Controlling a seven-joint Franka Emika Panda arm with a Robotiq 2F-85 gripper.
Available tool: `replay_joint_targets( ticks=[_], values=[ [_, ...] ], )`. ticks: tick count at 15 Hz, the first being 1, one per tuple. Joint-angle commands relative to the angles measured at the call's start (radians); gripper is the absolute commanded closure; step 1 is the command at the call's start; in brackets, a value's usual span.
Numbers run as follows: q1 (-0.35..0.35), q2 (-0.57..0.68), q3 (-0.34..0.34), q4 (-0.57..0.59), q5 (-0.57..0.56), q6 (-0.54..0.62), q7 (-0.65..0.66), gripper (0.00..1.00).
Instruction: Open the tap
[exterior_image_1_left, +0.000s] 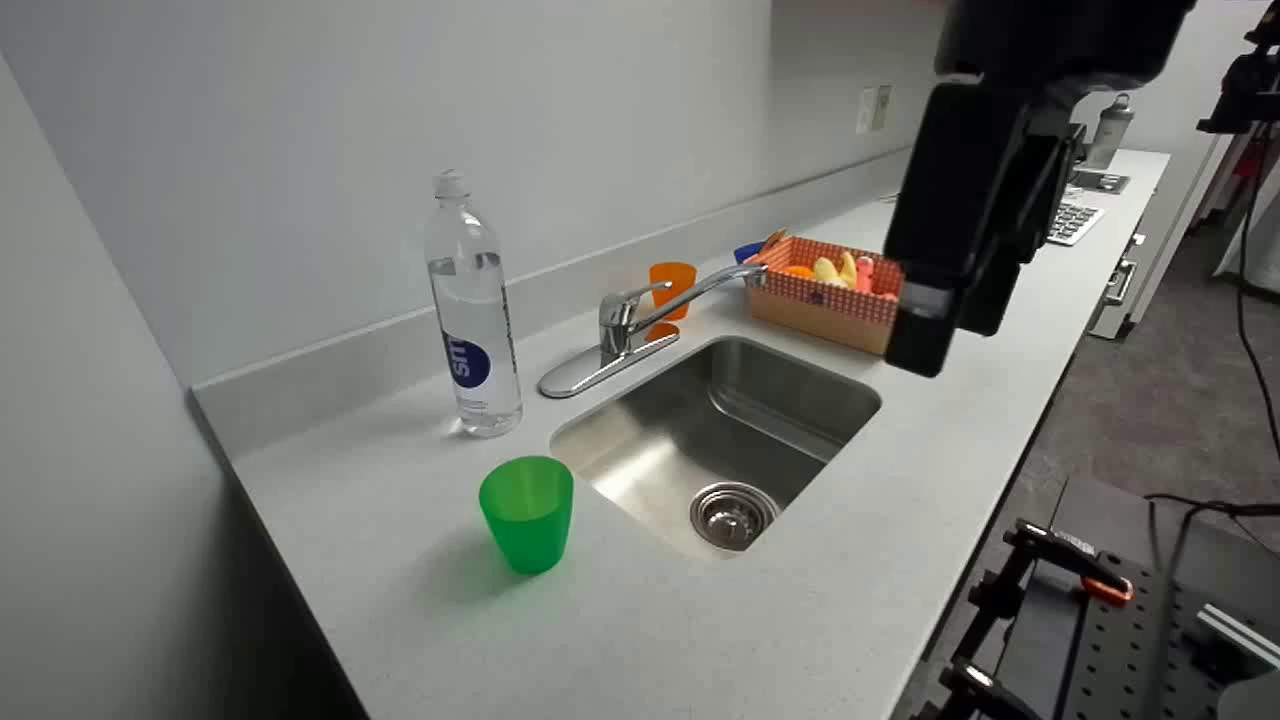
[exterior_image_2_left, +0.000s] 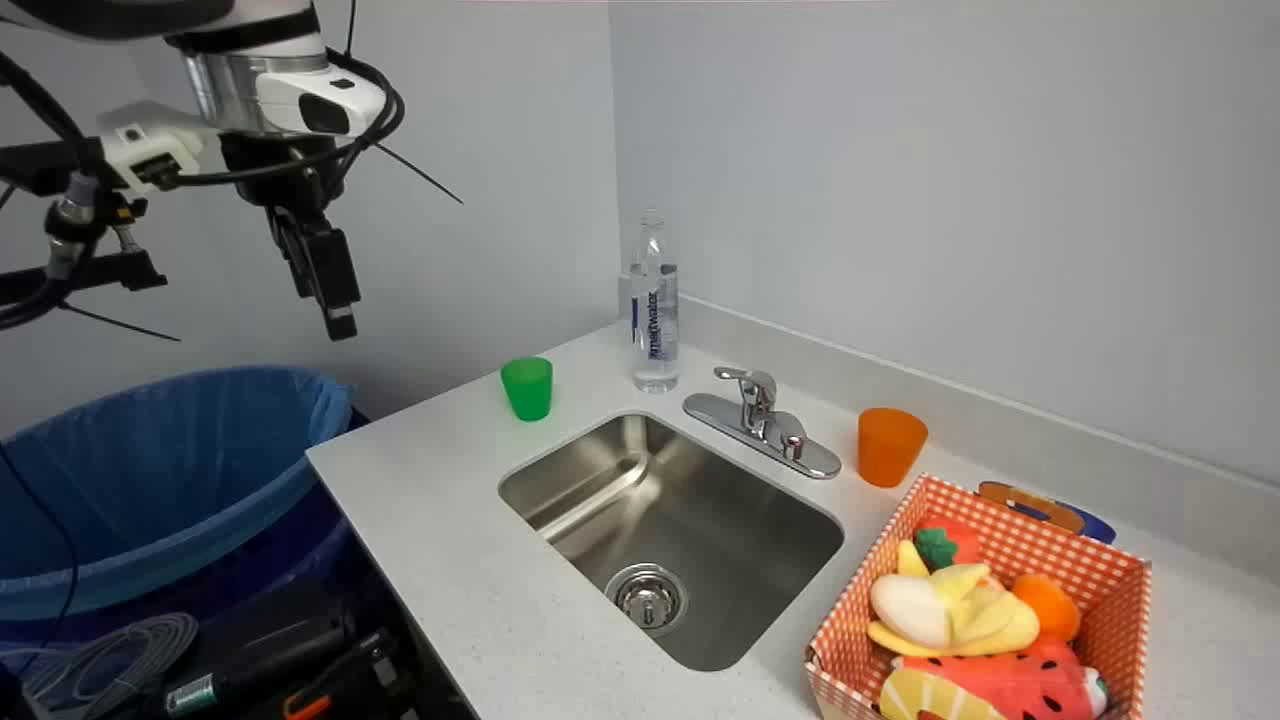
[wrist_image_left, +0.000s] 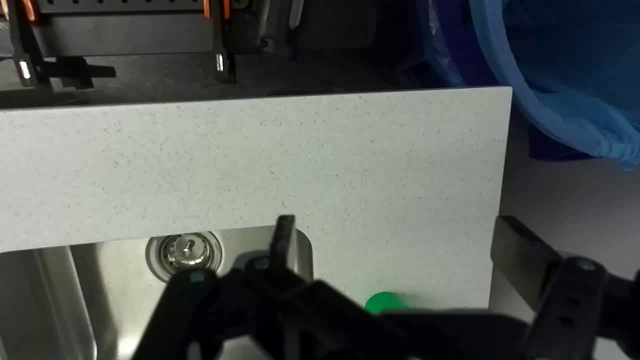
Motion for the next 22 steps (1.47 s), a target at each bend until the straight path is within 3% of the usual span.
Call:
replay_joint_targets(
  ticks=[1,22],
  values=[
    [-0.008,0.002,0.006,0.002,0.004,-0.004,-0.004,0.0],
    [-0.033,0.032,-0.001,0.008,-0.001,0.009,0.005,0.0]
  ],
)
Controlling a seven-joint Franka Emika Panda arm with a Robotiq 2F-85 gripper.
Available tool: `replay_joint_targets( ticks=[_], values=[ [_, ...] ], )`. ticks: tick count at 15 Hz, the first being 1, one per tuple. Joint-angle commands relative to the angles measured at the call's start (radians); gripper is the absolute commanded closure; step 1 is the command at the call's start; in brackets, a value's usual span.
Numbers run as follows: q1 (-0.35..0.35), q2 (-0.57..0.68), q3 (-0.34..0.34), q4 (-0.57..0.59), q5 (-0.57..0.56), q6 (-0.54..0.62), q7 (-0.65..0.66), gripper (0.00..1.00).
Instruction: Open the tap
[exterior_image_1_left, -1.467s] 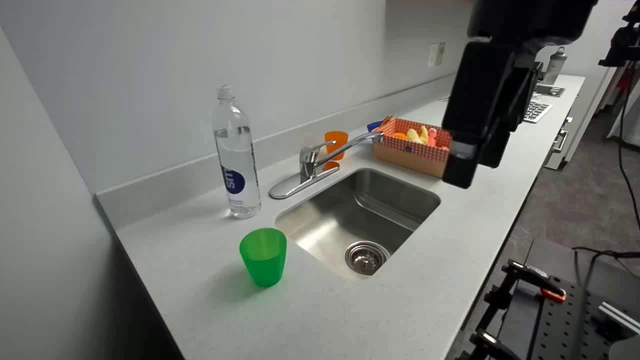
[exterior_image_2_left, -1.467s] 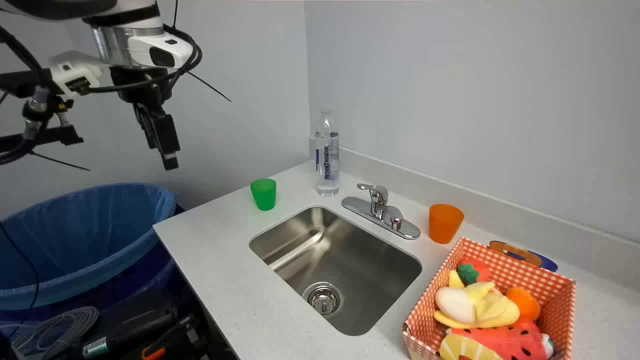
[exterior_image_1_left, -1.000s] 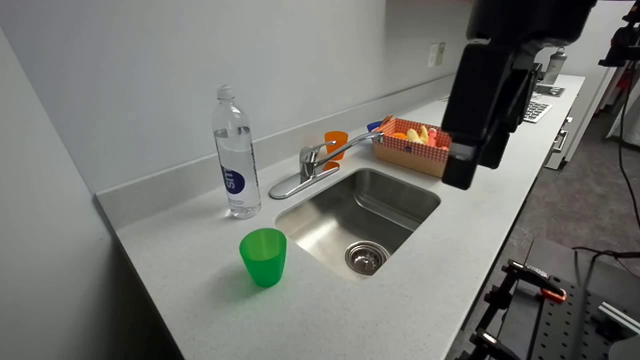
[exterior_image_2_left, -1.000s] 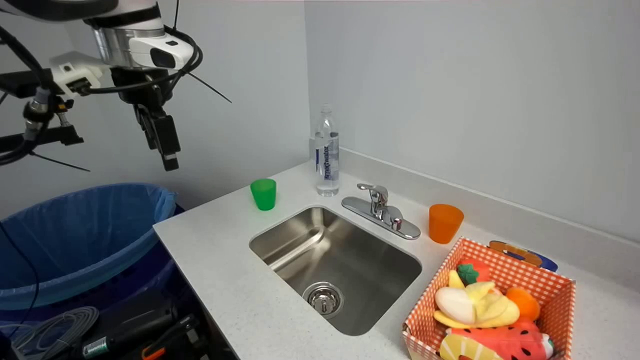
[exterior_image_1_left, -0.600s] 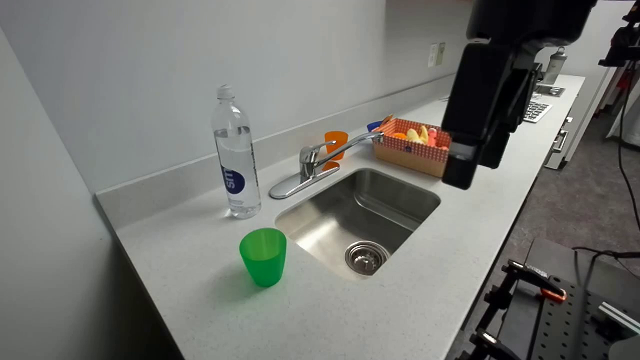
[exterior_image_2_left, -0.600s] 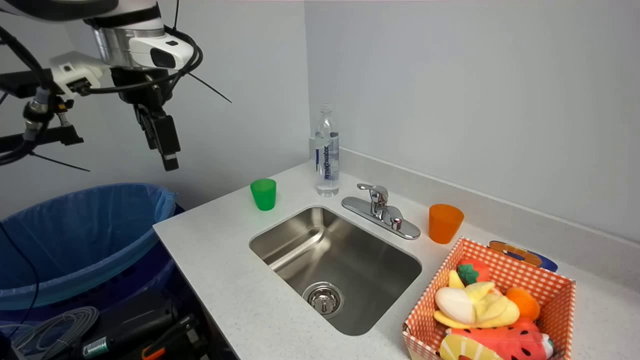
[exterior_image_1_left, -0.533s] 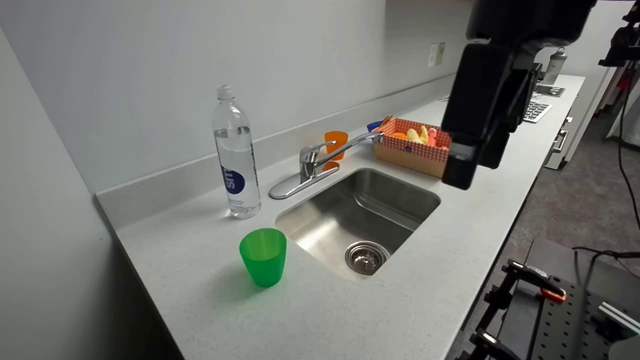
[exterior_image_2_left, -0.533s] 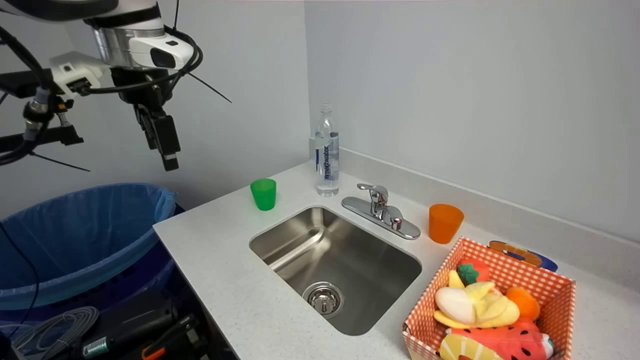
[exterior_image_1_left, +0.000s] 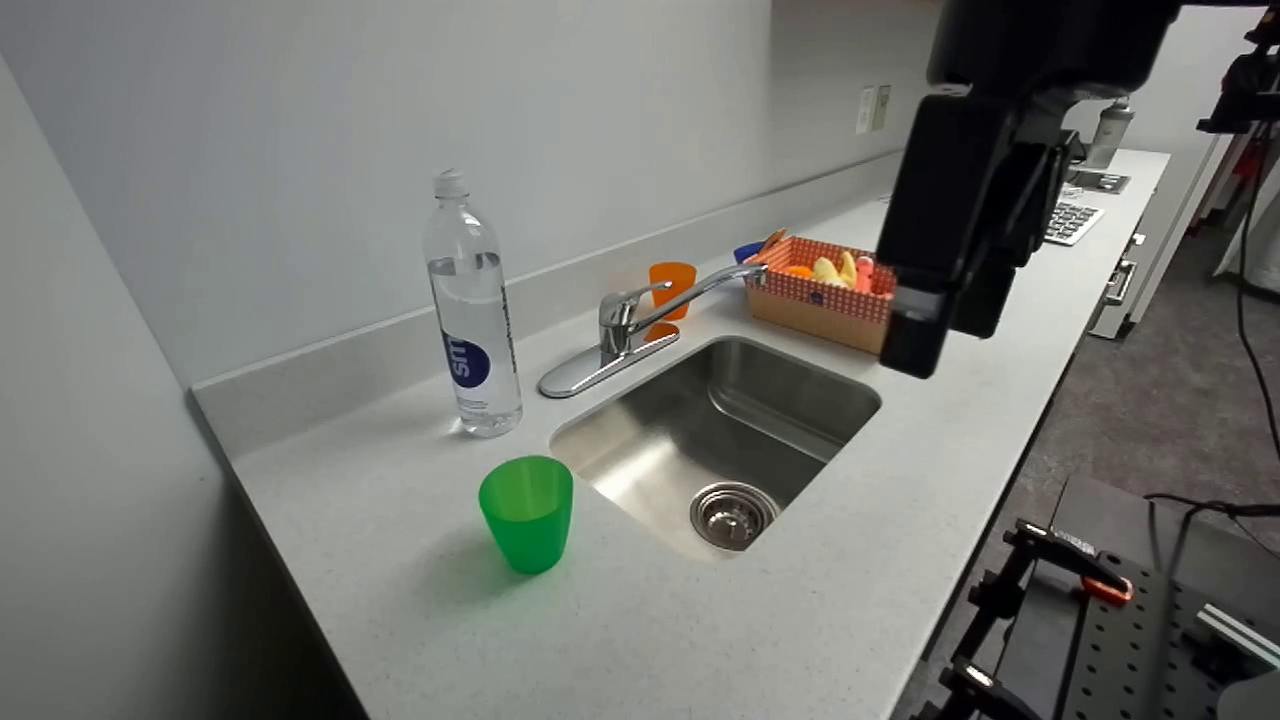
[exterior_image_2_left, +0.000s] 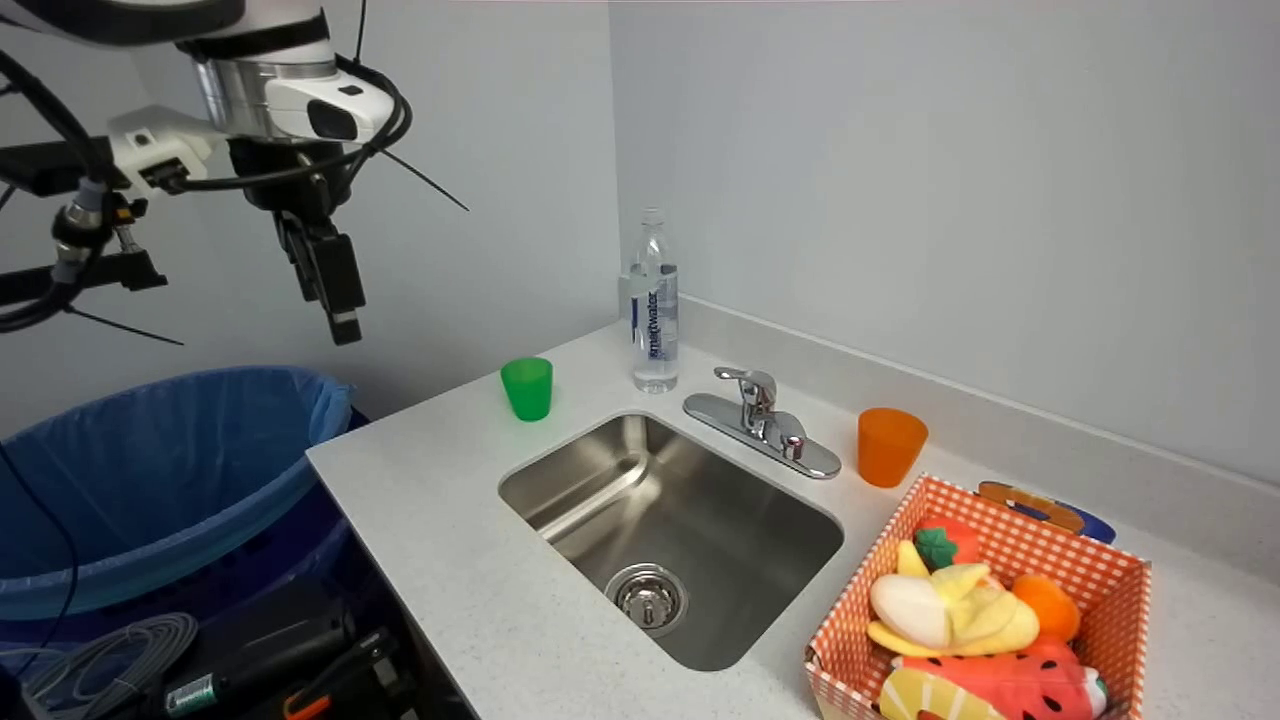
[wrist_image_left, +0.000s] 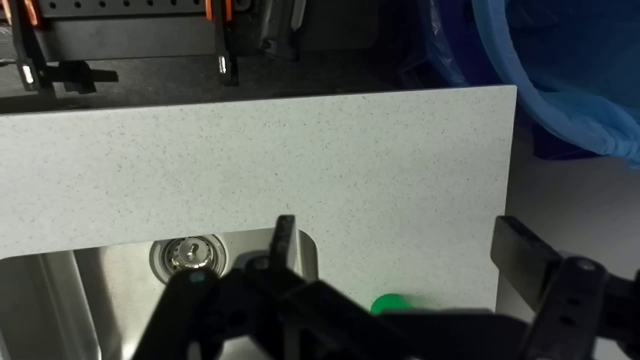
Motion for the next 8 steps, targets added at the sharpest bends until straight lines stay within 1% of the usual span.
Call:
replay_joint_targets(
  ticks=[1,5,8],
  values=[
    [-0.027,0.029,0.0,0.009,-0.004,0.013,0.006,0.0],
    [-0.058,0.074,-0.003,0.019,-0.019,0.039,0.013,0.0],
    [-0.095,0.126,-0.007,0.03,-0.048,0.087,0.022,0.0]
  ],
)
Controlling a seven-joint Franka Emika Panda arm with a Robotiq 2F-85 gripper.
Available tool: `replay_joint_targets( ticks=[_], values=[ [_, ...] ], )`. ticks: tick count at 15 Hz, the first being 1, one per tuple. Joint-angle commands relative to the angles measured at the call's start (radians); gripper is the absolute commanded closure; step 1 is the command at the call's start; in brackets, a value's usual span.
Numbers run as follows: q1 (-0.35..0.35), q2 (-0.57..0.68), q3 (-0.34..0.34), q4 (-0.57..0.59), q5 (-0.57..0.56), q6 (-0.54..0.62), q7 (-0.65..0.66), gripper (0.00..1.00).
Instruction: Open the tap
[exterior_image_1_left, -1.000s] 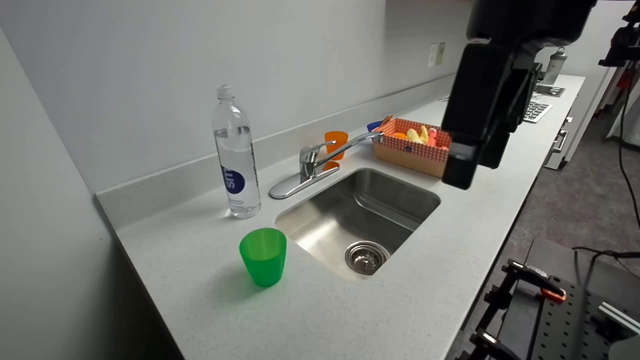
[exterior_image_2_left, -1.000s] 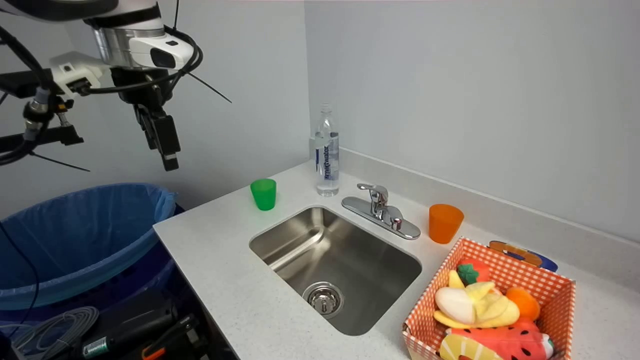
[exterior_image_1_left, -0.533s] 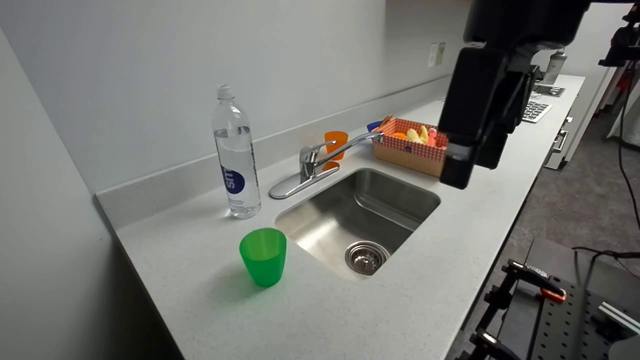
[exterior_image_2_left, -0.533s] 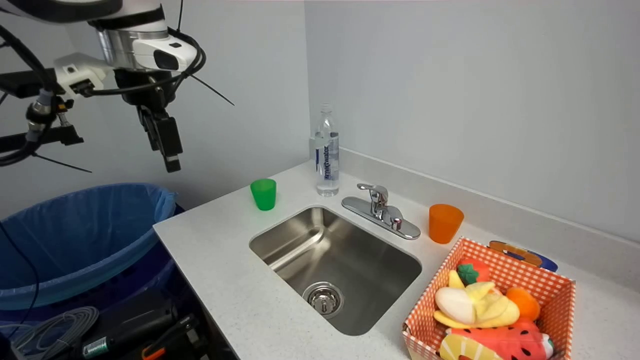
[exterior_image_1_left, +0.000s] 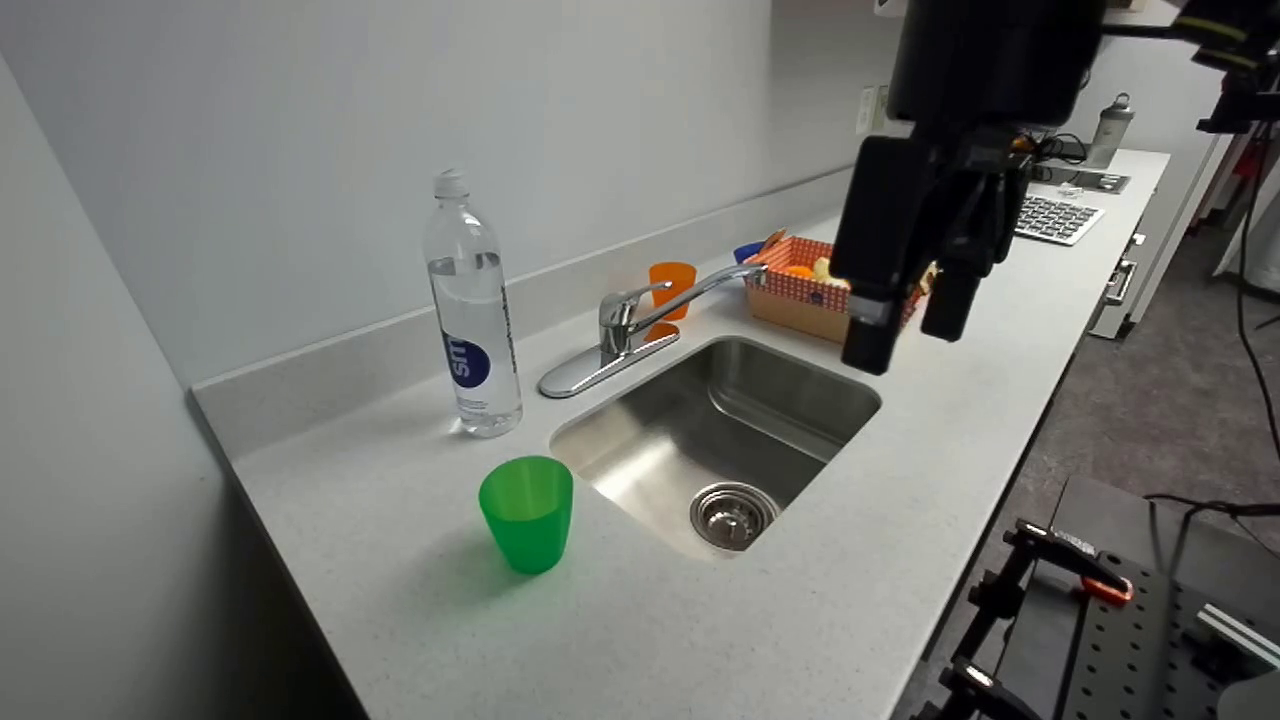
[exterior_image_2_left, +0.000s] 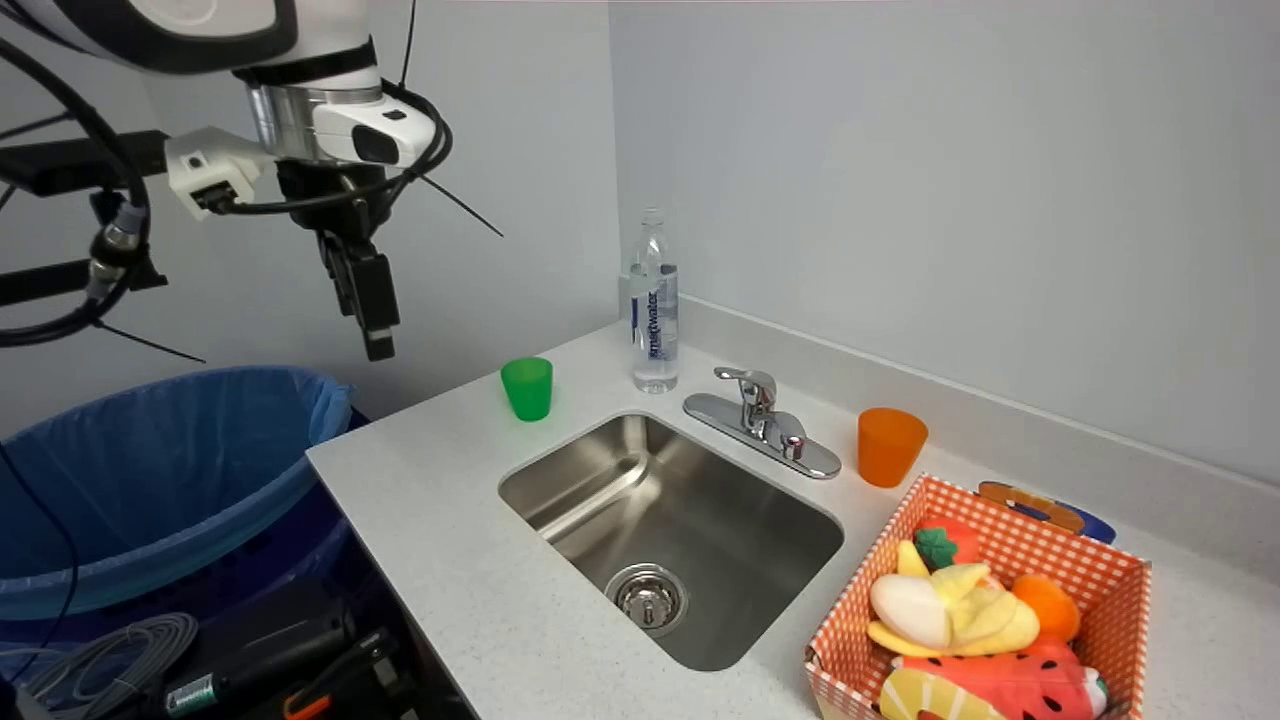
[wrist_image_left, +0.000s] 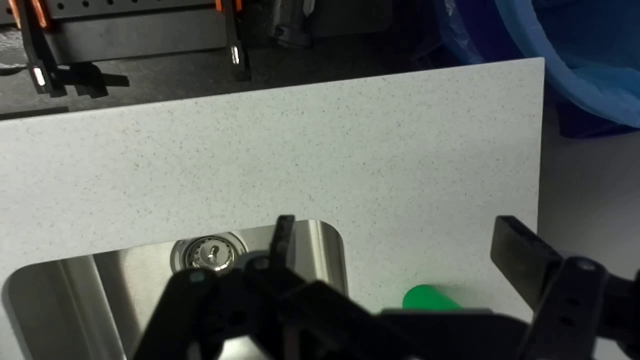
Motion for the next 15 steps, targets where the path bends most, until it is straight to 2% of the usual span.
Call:
replay_joint_targets(
  ticks=[1,9,15],
  values=[
    [-0.047,0.076,-0.006,0.032,-0.042,0.063,0.023,0.0],
    [-0.132,0.287,-0.056,0.159,-0.143,0.209,0.038,0.0],
    [-0.162,0.43,-0.063,0.277,-0.249,0.258,0.136,0.0]
  ],
)
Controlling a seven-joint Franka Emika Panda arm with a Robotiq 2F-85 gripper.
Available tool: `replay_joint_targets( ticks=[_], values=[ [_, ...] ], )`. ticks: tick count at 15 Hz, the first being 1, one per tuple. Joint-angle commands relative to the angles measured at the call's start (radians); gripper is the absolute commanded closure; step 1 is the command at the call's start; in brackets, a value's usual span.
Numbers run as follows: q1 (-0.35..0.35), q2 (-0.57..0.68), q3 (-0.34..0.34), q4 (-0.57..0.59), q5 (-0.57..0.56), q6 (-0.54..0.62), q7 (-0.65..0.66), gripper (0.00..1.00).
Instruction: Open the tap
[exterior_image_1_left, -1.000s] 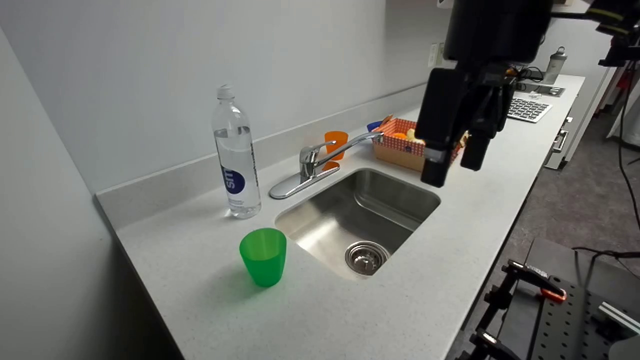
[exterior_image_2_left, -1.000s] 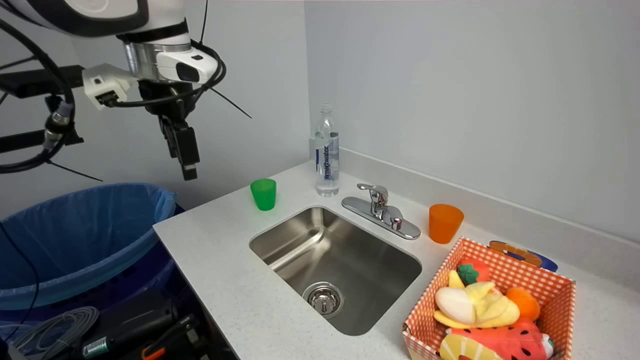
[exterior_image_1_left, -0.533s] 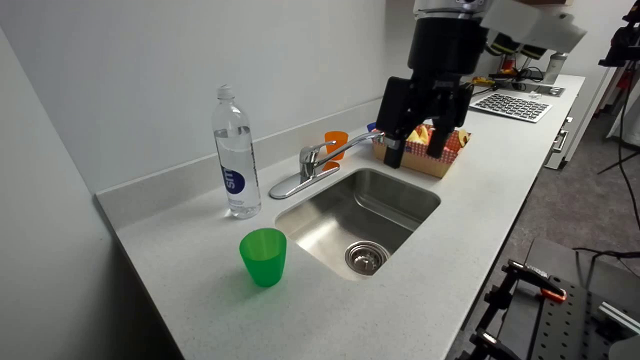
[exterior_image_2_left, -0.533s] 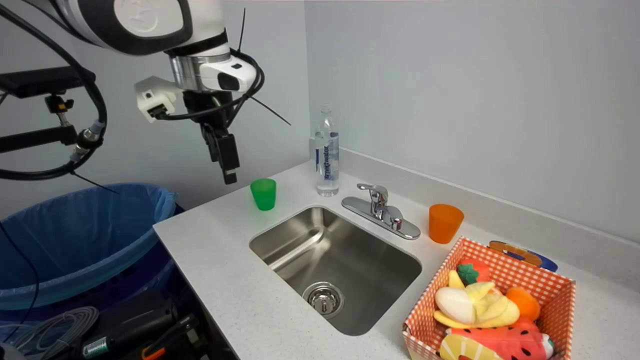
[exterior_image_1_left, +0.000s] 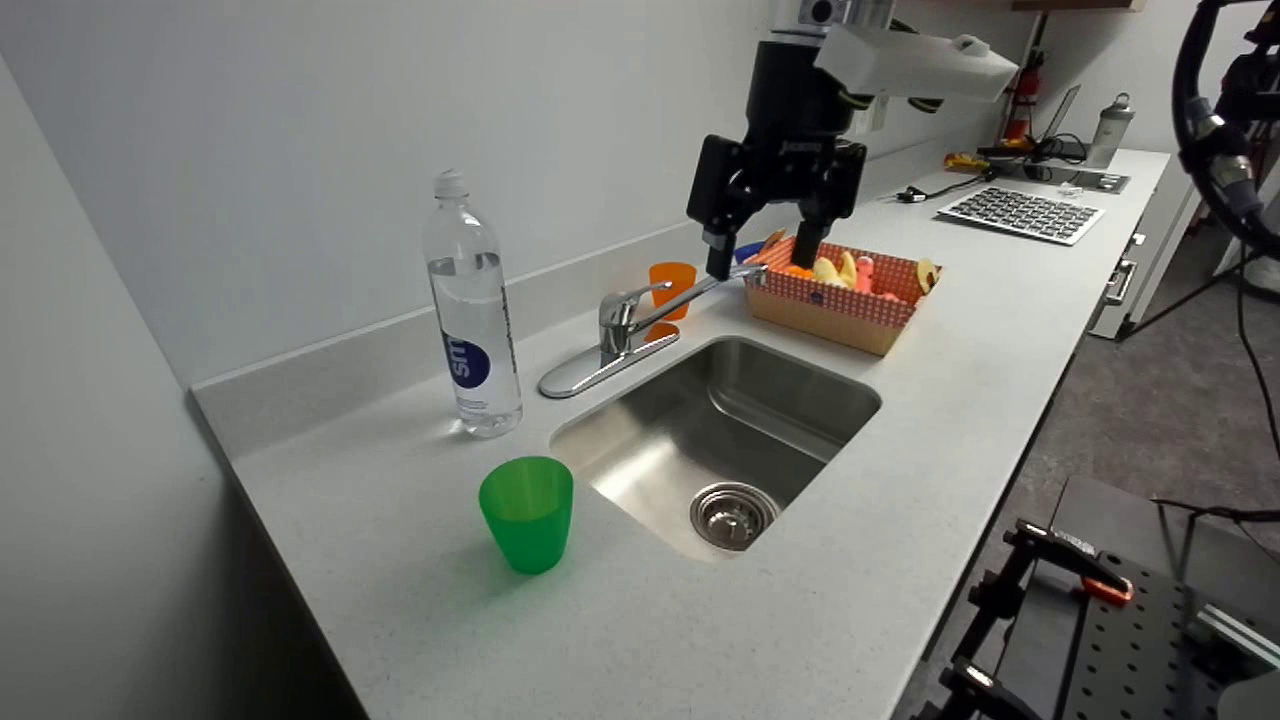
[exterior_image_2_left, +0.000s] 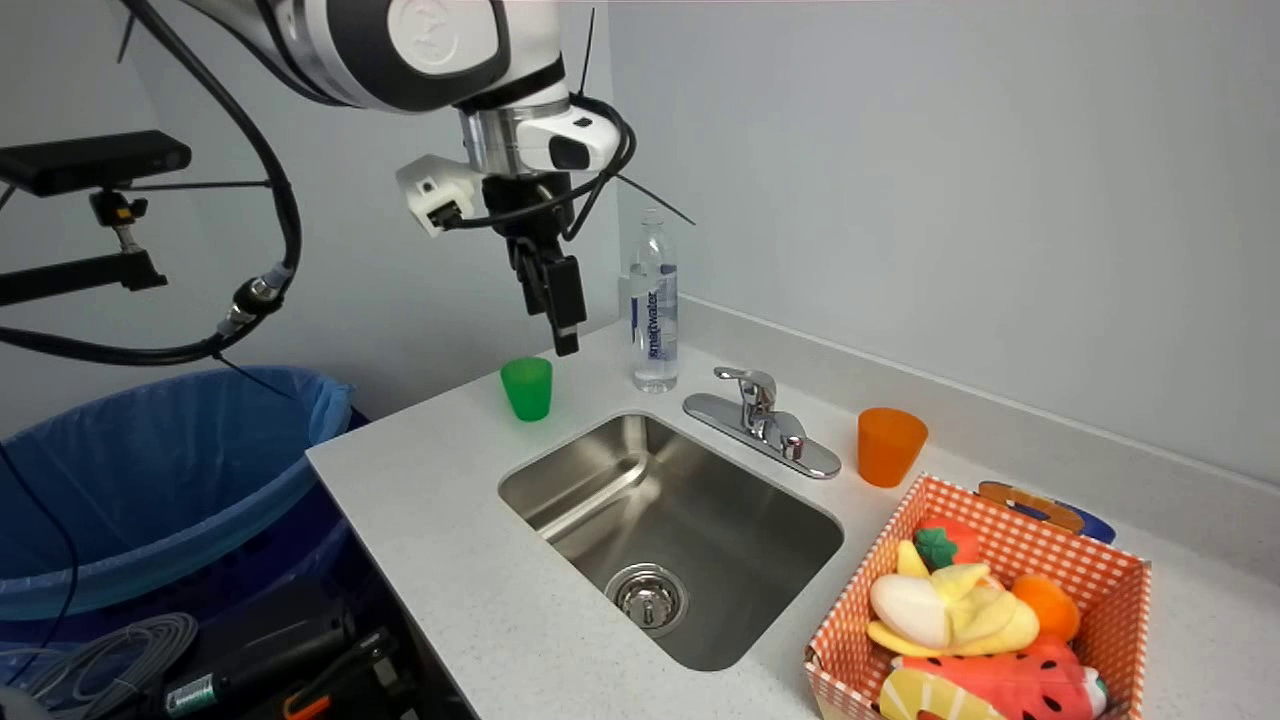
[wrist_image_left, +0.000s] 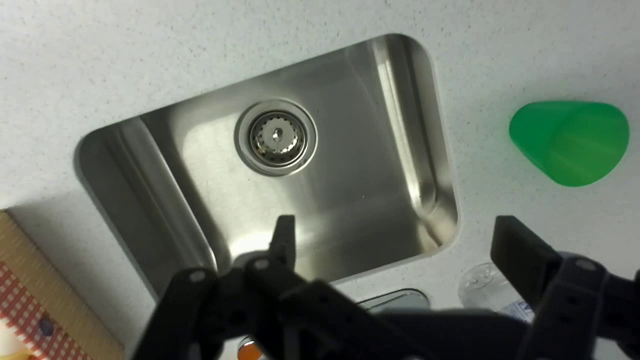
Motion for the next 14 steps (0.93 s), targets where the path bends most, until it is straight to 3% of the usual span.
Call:
replay_joint_targets(
  ticks=[1,14],
  values=[
    [-0.002,0.092,-0.001,0.086,-0.057,0.013,0.085,0.0],
    [0.019,0.117,-0.021,0.091,-0.035,0.016,0.075,0.0]
  ],
)
